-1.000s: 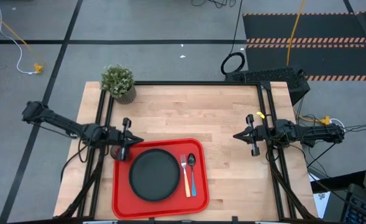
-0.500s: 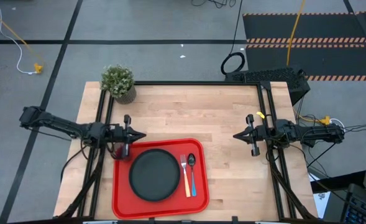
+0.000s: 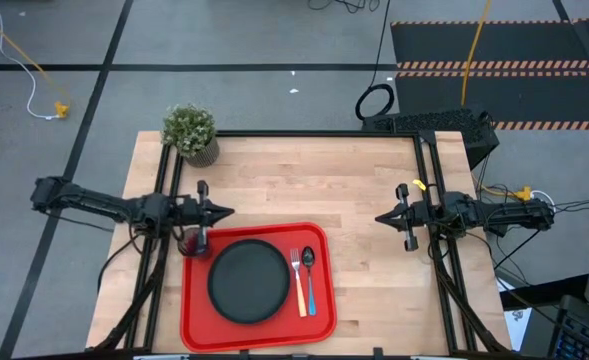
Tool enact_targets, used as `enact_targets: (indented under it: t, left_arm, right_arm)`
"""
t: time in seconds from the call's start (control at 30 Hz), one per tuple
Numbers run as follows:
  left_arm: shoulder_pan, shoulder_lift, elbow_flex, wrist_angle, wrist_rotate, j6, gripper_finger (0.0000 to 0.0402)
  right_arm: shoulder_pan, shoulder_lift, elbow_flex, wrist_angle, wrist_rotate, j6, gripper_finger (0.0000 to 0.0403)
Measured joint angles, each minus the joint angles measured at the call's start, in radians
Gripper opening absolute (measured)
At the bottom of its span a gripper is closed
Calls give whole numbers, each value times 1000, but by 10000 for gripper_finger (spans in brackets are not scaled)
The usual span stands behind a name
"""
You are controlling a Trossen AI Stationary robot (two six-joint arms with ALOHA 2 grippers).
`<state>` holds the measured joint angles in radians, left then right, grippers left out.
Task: Pick and place plate/cup/fork/spoon on tray
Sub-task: Return to Home Position
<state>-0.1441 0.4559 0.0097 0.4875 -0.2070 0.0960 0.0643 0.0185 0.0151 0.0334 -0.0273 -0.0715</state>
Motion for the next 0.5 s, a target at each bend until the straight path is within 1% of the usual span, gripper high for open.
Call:
enact_targets:
  t: [0.13, 0.3, 0.5]
  left_arm:
    - [0, -50, 0, -30, 0, 13, 10]
    - [0, -119, 0, -83, 0, 23, 4]
    - [0, -199, 0, -161, -1, 33, 11]
  right_arm:
    - [0, 0, 0, 0, 0, 0, 0]
    - [0, 0, 0, 0, 0, 0, 0]
    - [0, 0, 0, 0, 0, 0, 0]
